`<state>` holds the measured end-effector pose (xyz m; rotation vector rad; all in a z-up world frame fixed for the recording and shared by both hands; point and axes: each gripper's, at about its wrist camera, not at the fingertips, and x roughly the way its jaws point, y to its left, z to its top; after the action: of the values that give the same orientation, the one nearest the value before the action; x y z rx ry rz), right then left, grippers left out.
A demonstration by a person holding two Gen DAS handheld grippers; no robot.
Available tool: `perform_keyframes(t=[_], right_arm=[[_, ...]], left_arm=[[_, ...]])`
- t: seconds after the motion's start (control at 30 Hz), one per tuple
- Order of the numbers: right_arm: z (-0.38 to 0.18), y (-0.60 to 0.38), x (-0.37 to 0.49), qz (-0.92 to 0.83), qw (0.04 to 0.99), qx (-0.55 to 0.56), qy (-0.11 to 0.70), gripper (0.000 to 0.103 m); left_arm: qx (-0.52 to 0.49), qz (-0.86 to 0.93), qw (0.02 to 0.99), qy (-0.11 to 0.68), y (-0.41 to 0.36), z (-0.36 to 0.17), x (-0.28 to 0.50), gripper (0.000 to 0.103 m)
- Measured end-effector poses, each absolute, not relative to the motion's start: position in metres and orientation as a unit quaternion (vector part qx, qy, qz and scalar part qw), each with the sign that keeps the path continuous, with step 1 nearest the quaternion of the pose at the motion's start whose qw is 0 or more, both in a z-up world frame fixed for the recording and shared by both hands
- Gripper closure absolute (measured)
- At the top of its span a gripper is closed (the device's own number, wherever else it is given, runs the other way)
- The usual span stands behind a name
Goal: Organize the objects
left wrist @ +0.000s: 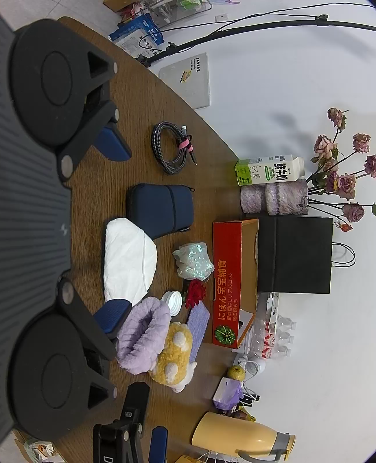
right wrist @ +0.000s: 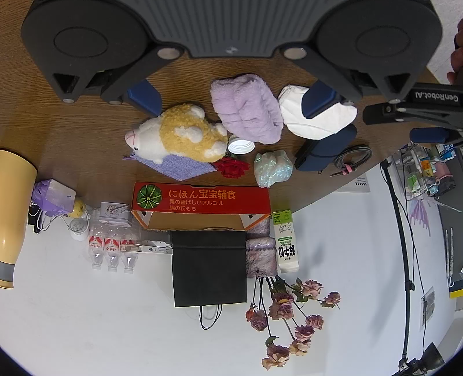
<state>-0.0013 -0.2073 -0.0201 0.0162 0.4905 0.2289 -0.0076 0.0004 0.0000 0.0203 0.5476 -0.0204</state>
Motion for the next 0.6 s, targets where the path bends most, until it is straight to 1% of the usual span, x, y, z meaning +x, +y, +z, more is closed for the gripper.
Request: perform_keyframes(t=[0.6], right_arm=[[-0.0203,-0.2068,-0.0016,0.113,0.964,0.008,0.242,0.0]], left_arm=[[0.013,-0.01,0.964,0.266,-0.0009,0.0016,-0.0086,0.0]])
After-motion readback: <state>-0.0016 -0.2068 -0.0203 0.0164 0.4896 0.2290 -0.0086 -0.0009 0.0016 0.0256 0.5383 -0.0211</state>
